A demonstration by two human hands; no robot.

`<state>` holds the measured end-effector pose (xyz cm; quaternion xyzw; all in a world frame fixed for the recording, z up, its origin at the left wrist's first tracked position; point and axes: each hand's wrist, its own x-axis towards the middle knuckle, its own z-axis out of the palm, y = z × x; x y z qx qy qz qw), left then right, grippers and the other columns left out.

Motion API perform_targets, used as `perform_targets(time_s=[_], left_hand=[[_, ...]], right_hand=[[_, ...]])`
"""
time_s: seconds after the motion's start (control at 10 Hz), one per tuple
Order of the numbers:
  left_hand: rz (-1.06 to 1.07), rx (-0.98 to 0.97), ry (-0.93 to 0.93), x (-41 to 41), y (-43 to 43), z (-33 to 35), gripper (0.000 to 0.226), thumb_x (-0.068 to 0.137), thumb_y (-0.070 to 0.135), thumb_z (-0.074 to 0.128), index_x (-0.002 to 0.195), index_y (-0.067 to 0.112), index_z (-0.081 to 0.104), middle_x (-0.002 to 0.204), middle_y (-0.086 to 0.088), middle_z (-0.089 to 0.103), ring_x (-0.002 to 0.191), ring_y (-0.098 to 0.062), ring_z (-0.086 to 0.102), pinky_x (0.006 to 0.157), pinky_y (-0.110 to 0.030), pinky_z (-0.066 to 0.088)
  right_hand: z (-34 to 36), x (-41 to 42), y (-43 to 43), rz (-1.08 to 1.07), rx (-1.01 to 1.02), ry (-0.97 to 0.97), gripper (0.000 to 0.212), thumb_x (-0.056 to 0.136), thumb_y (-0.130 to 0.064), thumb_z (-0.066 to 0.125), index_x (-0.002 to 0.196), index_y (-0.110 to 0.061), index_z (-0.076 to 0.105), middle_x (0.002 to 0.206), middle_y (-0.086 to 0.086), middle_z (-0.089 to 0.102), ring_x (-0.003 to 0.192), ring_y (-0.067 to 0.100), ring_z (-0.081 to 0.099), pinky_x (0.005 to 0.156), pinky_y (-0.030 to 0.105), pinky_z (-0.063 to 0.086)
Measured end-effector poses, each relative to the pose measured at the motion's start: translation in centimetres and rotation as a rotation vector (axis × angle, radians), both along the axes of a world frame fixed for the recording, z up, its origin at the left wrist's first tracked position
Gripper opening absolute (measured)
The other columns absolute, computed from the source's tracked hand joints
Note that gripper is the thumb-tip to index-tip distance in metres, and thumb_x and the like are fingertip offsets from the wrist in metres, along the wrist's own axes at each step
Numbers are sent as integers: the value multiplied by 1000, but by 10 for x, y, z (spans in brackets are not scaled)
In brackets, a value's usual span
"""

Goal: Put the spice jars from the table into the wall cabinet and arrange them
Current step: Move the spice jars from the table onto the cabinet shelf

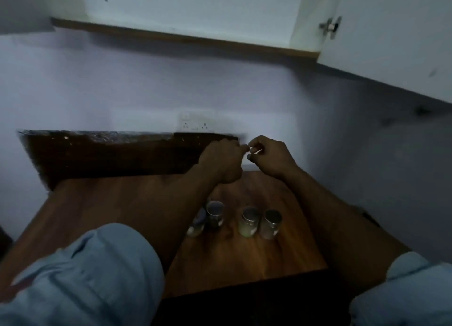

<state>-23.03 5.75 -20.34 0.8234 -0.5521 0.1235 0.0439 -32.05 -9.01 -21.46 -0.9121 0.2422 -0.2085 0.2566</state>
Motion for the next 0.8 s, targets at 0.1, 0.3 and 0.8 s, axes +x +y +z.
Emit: perform_targets(time_s=[0.1,0.3,0.8], left_hand=[[-41,111,85,-12,-50,-47,57,87,34,60,141,24,48,125,-8,60,110,-32,59,83,-40,46],[-15,281,258,-13,-117,-144,69,87,42,62,151,25,41,144,-11,53,123,-35,56,91,-44,49],[-30,396,449,0,-207,-263,74,87,44,66,152,29,35,154,-3,39,141,-35,29,112,-52,31]], right_hand=[[-46,-18,-47,-79,63,96,23,86,-27,69,109,-28,68,101,-8,72,93,14,67,86,34,56],[-147,-16,-106,-315,242,315,45,96,6,29,119,4,68,119,23,69,115,31,64,105,37,48],[-295,-24,-165,-23,221,704,100,80,-52,77,158,-18,23,160,10,31,144,32,36,112,49,40]])
